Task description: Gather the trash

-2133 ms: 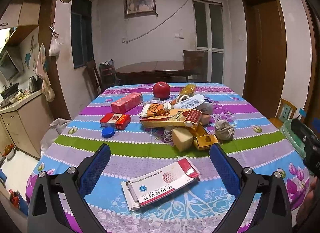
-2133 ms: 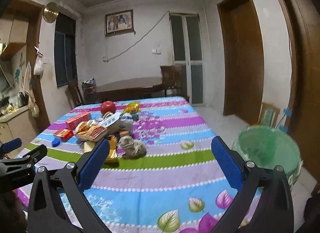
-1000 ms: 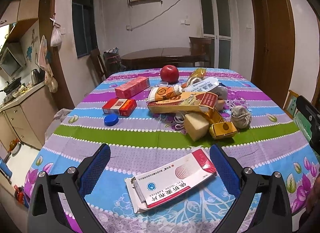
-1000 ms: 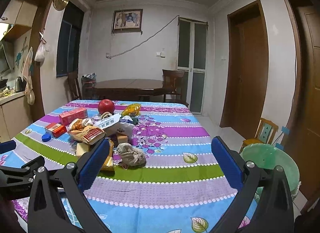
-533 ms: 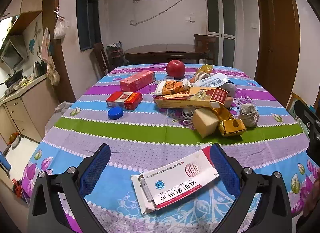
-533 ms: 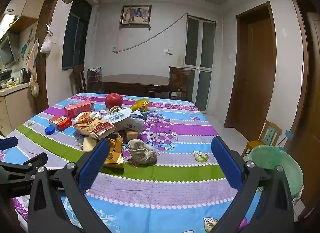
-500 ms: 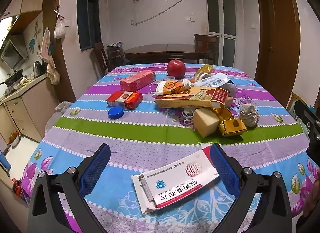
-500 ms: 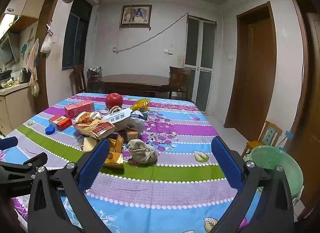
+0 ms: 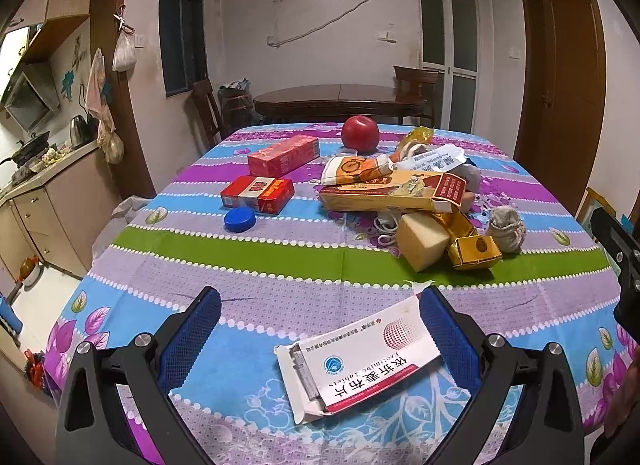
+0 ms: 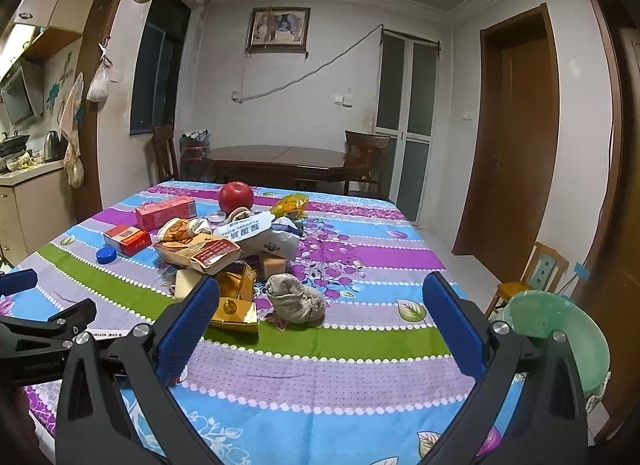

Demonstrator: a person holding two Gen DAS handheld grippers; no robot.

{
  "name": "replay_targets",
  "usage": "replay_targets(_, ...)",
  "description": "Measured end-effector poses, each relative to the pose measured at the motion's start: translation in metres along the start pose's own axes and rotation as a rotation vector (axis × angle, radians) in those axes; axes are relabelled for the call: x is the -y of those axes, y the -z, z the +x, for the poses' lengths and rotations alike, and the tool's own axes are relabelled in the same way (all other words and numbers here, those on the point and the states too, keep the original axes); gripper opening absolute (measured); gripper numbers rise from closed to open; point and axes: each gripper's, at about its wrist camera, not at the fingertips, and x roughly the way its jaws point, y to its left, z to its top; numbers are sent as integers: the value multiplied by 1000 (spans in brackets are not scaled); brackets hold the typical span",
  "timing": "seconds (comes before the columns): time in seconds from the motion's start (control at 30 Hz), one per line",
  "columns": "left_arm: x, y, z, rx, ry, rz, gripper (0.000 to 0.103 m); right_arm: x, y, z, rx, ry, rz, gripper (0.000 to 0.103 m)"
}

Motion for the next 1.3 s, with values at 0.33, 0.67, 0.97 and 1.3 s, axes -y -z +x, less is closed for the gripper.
replay_targets(0.33, -53, -5, 9, -20, -66, -74, 99, -14, 4, -2, -10, -80, -45, 98)
replay_targets(0.67, -107, -43, 44, -115, 120, 85, 99, -77, 3, 18, -210, -678, -469, 98)
replay_targets(0.97, -115, -71, 129, -223, 179, 134, 99, -126, 2, 54, -287, -915, -874, 98)
replay_targets(1.3, -119, -81, 198, -325, 167, 137, 78, -149, 14, 85, -379, -1064, -988, 95)
